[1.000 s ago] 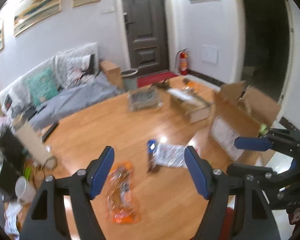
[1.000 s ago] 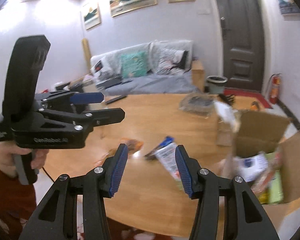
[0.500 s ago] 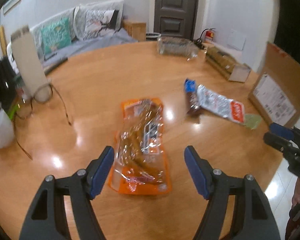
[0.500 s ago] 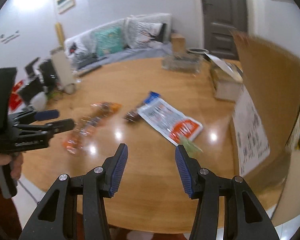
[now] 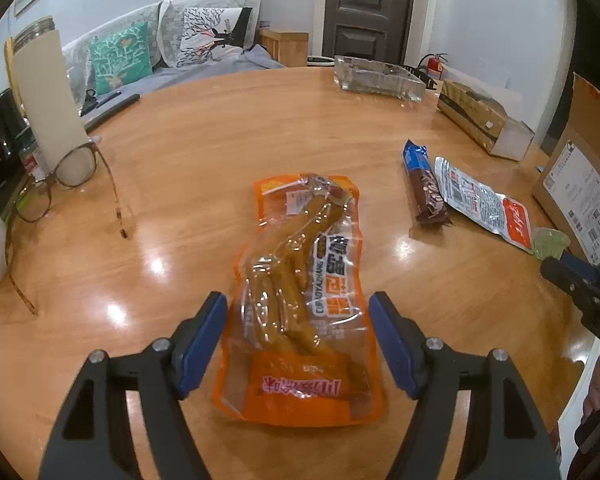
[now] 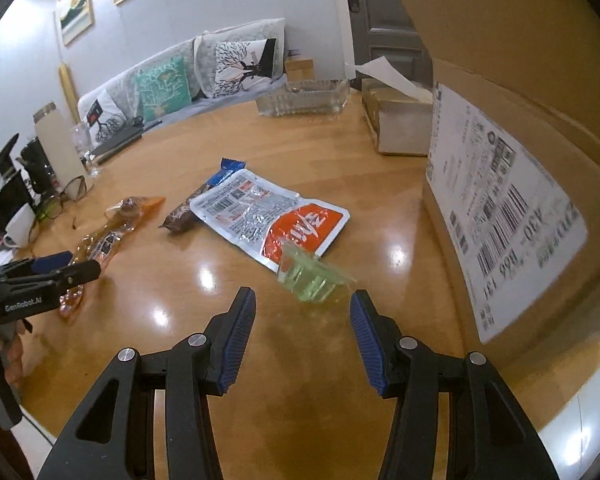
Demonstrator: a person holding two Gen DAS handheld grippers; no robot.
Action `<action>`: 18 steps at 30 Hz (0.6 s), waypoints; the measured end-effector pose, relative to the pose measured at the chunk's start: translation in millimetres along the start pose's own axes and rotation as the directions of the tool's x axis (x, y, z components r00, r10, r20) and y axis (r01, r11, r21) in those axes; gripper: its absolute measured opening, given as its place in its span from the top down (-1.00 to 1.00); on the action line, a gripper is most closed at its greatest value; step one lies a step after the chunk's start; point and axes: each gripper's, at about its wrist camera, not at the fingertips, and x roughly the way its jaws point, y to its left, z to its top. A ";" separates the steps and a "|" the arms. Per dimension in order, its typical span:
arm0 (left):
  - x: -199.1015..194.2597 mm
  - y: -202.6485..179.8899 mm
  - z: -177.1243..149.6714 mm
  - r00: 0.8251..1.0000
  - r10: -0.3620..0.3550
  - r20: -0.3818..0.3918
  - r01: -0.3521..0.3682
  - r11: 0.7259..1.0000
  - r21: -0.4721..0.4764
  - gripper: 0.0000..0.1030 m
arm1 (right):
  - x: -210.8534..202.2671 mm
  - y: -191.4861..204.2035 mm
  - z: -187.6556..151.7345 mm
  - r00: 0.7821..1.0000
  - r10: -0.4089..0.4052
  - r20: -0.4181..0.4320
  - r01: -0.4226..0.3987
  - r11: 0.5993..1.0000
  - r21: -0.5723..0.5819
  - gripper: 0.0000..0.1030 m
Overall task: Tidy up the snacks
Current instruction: 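Grasp the orange spicy-strip bag with the left gripper while the right grasps the green jelly cup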
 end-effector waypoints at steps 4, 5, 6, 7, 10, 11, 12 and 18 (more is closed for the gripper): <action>3.3 -5.0 2.5 1.000 -0.007 -0.016 0.007 1.000 0.019 -0.51 | 2.8 2.3 2.6 1.000 -0.014 0.012 0.015 1.000 -0.014 0.11; 4.1 -6.1 3.5 1.000 -0.005 -0.021 0.005 1.000 0.023 -0.51 | 4.9 4.0 3.3 1.000 -0.021 0.014 0.021 1.000 -0.020 0.11; 4.6 -6.2 4.4 1.000 -0.006 -0.023 0.006 1.000 0.023 -0.51 | 5.7 4.4 4.0 1.000 -0.021 0.016 0.021 1.000 -0.020 0.12; 5.6 -7.2 5.8 1.000 -0.007 -0.026 0.008 1.000 0.022 -0.51 | 7.6 4.7 5.3 1.000 -0.021 0.017 0.021 1.000 -0.017 0.12; 7.4 -8.5 9.1 0.999 0.012 -0.031 -0.012 1.000 0.023 -0.35 | 10.9 4.4 8.4 0.999 -0.033 0.022 0.033 0.999 -0.010 0.19; 7.3 -8.2 9.7 0.999 0.013 -0.030 -0.012 1.000 0.024 -0.31 | 11.9 4.9 9.4 0.999 -0.041 0.023 0.042 0.999 -0.014 0.34; 7.2 -7.2 9.5 1.000 0.012 -0.029 -0.011 1.000 0.024 -0.29 | 12.3 5.8 9.4 0.999 -0.043 0.024 0.043 0.999 -0.016 0.34; -0.4 -5.1 1.5 1.000 -0.015 -0.011 0.015 1.000 0.001 -0.25 | 1.5 8.9 4.0 0.999 -0.001 0.050 0.002 1.000 -0.019 0.34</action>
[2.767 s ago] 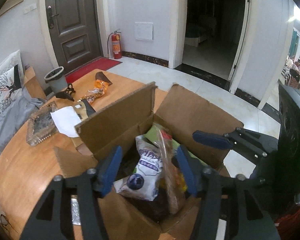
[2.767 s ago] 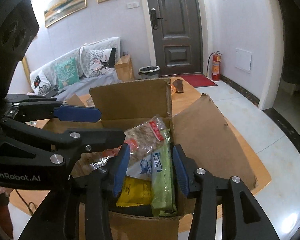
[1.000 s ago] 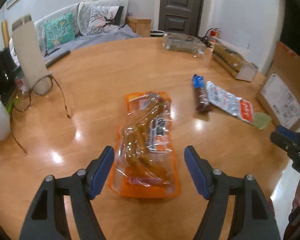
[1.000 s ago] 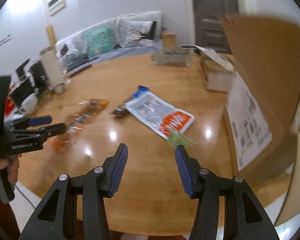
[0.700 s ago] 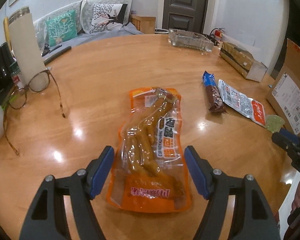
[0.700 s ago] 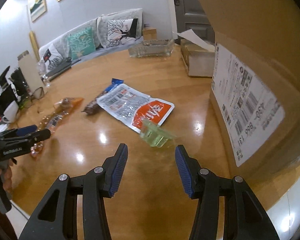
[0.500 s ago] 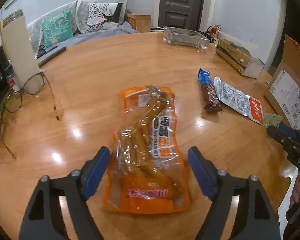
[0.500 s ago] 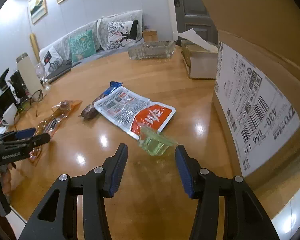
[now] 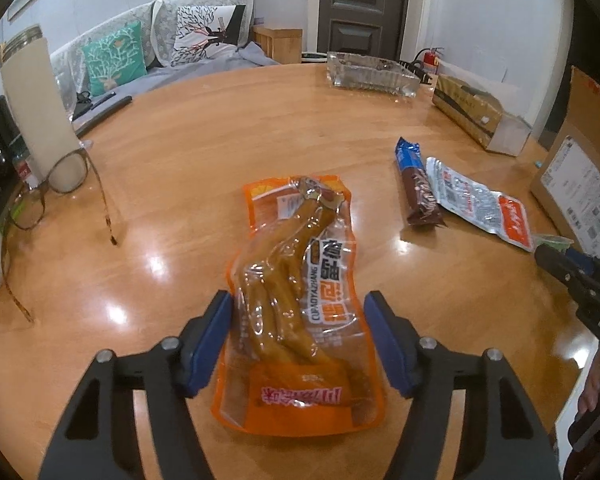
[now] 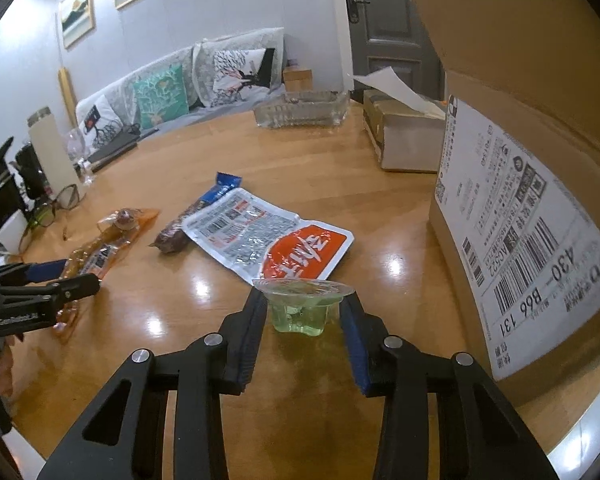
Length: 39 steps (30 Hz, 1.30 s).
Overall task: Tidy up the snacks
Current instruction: 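Grasp the orange spicy-strip bag with the left gripper while the right grasps the green jelly cup, then carry the bag and jelly cup to the box and release them inside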
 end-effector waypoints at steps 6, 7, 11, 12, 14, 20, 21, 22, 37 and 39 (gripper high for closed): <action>-16.2 -0.6 -15.0 0.999 -0.041 0.008 0.041 0.999 -0.001 -0.23 | -14.1 10.3 -2.0 0.998 0.056 0.013 -0.055 0.997 -0.045 0.35; -20.5 -1.0 -17.8 0.999 -0.045 0.014 0.045 0.999 0.001 -0.23 | -15.6 11.8 -2.4 0.998 0.062 0.013 -0.061 0.997 -0.048 0.35; -31.8 -1.7 -21.2 0.999 -0.046 0.028 0.046 0.999 -0.001 -0.22 | -18.5 17.2 -4.5 0.996 0.087 0.008 -0.086 0.994 -0.060 0.35; -35.2 -2.3 -21.0 0.999 -0.041 0.035 0.041 0.999 0.001 -0.22 | -19.1 19.8 -4.9 0.995 0.095 0.008 -0.094 0.993 -0.067 0.35; -42.2 -3.2 -20.2 0.998 -0.038 0.050 0.038 0.999 0.002 -0.22 | -22.2 25.0 -4.9 0.994 0.113 0.011 -0.111 0.990 -0.084 0.35; -54.1 -3.8 -27.0 0.995 -0.071 0.077 0.070 0.997 0.010 -0.22 | -32.7 36.2 -3.0 0.988 0.153 0.023 -0.149 0.981 -0.121 0.35; -55.0 -2.9 -29.7 0.994 -0.081 0.080 0.081 0.997 0.005 -0.22 | -34.1 37.3 -3.3 0.988 0.155 0.023 -0.151 0.981 -0.123 0.35; -55.9 -2.3 -31.5 0.993 -0.083 0.084 0.083 0.997 0.003 -0.22 | -35.1 37.7 -3.7 0.987 0.159 0.022 -0.155 0.980 -0.123 0.35; -139.6 -16.8 4.2 0.966 -0.063 0.249 0.052 0.997 0.052 -0.22 | -84.4 56.2 26.9 0.964 0.240 0.118 -0.211 0.953 -0.219 0.35; -157.4 -24.4 15.5 0.957 -0.071 0.281 0.053 0.996 0.070 -0.22 | -98.5 57.3 36.5 0.959 0.245 0.143 -0.208 0.949 -0.237 0.35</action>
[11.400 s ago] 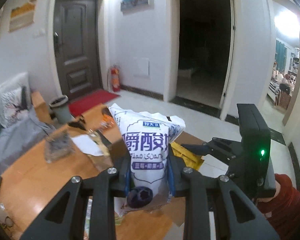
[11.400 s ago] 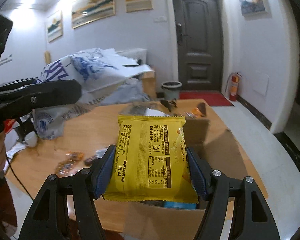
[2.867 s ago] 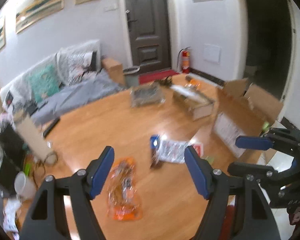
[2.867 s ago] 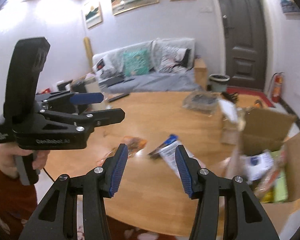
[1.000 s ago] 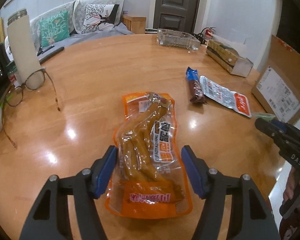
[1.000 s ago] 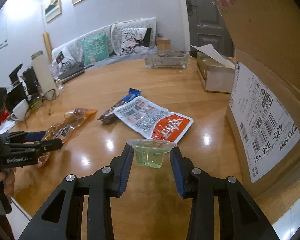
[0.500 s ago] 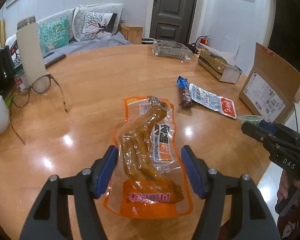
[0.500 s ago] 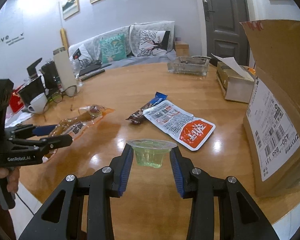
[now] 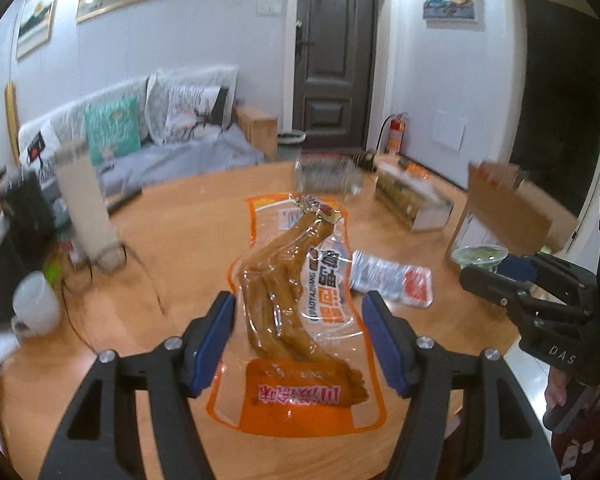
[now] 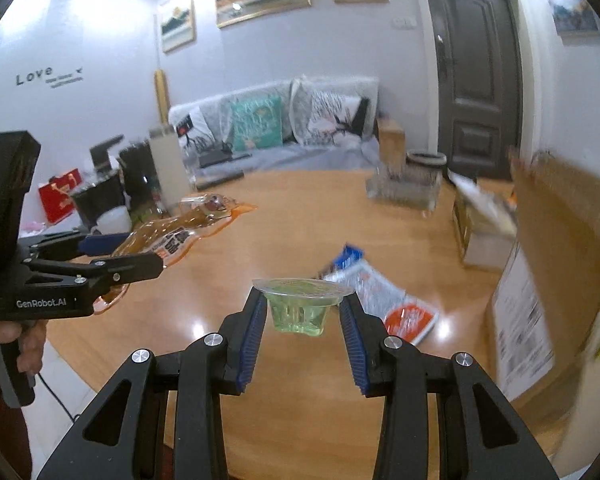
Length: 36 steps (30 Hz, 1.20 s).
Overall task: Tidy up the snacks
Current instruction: 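Carry the bag and jelly cup to the box and release them inside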
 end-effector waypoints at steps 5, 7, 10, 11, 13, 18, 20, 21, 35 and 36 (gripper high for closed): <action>-25.7 -27.1 39.5 0.996 -0.049 0.080 0.045 0.998 0.052 -0.22 | -31.2 -2.1 27.4 0.998 -0.023 0.065 0.026 0.998 -0.051 0.35; -32.4 -40.6 53.1 0.992 -0.073 0.102 0.065 0.995 0.077 -0.22 | -42.8 -9.1 35.5 0.997 -0.019 0.079 0.023 0.999 -0.040 0.35; -38.7 -70.2 75.7 0.984 -0.127 0.126 0.111 0.986 0.126 -0.22 | -61.0 -25.6 42.9 0.994 -0.043 0.097 0.045 0.999 -0.024 0.35; -39.1 -84.2 83.4 0.980 -0.150 0.132 0.131 0.980 0.148 -0.22 | -67.6 -34.3 44.1 0.993 -0.058 0.102 0.060 0.998 -0.017 0.35; -38.3 -106.6 95.0 0.971 -0.194 0.138 0.167 0.969 0.182 -0.22 | -77.2 -48.9 44.9 0.992 -0.079 0.102 0.079 0.997 0.006 0.35; -23.3 -166.8 117.1 0.947 -0.299 0.120 0.262 0.931 0.253 -0.22 | -105.0 -102.5 39.2 0.978 -0.186 0.091 0.180 0.981 0.074 0.35; -12.6 -191.5 123.7 0.938 -0.331 0.103 0.293 0.916 0.275 -0.22 | -111.3 -122.4 34.8 0.972 -0.224 0.072 0.217 0.971 0.102 0.35; -6.9 -203.1 126.7 0.934 -0.346 0.092 0.308 0.908 0.282 -0.22 | -113.7 -132.5 31.5 0.968 -0.243 0.059 0.235 0.965 0.114 0.35; 78.6 -312.8 136.6 0.925 -0.369 -0.088 0.374 0.855 0.360 -0.22 | -91.1 -225.9 -5.6 0.947 -0.307 -0.096 0.321 0.926 0.198 0.33; 82.8 -314.5 135.4 0.927 -0.363 -0.094 0.371 0.855 0.361 -0.22 | -89.5 -229.3 -7.4 0.949 -0.299 -0.099 0.314 0.927 0.206 0.33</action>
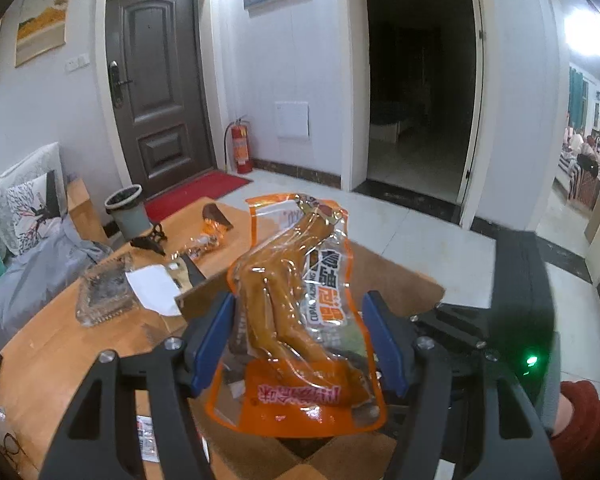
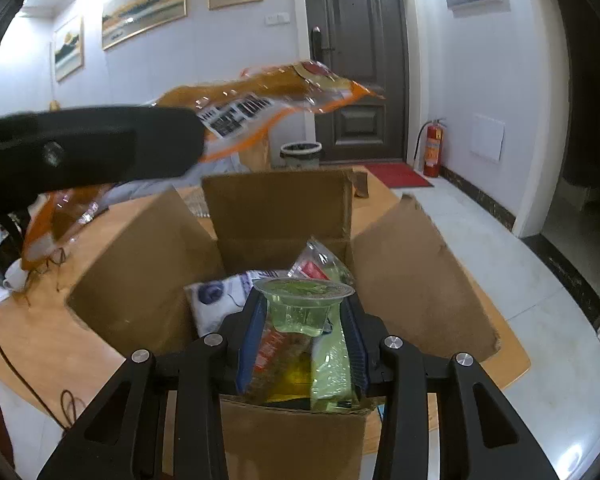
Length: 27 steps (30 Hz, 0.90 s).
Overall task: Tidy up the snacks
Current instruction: 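Carry the bag and jelly cup to the box and release them inside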
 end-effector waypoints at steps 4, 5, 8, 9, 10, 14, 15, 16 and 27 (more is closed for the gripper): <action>11.0 7.0 -4.3 1.000 -0.001 -0.023 0.001 1.000 -0.014 -0.22 | 7.1 -8.5 -3.4 1.000 0.009 -0.007 -0.009 1.000 0.010 0.18; 14.6 7.9 -5.3 0.999 0.000 -0.034 -0.001 1.000 -0.018 -0.22 | 6.6 -10.7 -4.3 1.000 0.011 -0.002 -0.011 1.000 0.015 0.11; 24.9 9.8 -14.4 0.997 0.002 -0.080 -0.003 1.000 -0.023 -0.23 | 5.4 -19.1 -6.2 1.000 0.023 0.001 -0.023 0.999 0.026 0.10; 28.6 10.2 -17.8 0.995 -0.004 -0.099 0.001 1.000 -0.027 -0.24 | 4.8 -19.7 -7.1 1.000 0.025 0.003 -0.025 0.999 0.028 0.10; 32.0 10.2 -20.4 0.994 -0.008 -0.110 0.005 1.000 -0.028 -0.24 | 4.2 -22.0 -7.5 1.000 0.028 0.005 -0.028 0.999 0.032 0.10; 40.2 7.9 -25.9 0.989 -0.006 -0.148 0.003 1.000 -0.020 -0.28 | 1.4 -24.3 -6.7 1.000 0.029 0.008 -0.030 0.999 0.041 0.10; 40.2 8.1 -26.7 0.988 -0.007 -0.151 0.003 1.000 -0.021 -0.29 | 2.4 -24.9 -6.4 1.000 0.028 0.007 -0.028 0.999 0.044 0.10; 40.2 8.6 -27.0 0.988 -0.008 -0.152 0.005 1.000 -0.022 -0.29 | 2.6 -26.1 -6.5 1.000 0.027 0.005 -0.027 0.999 0.045 0.10; 33.6 17.7 -30.9 0.988 0.001 -0.152 -0.004 1.000 -0.018 -0.43 | -6.9 -9.9 -4.0 1.000 0.031 0.002 -0.031 0.999 0.037 0.10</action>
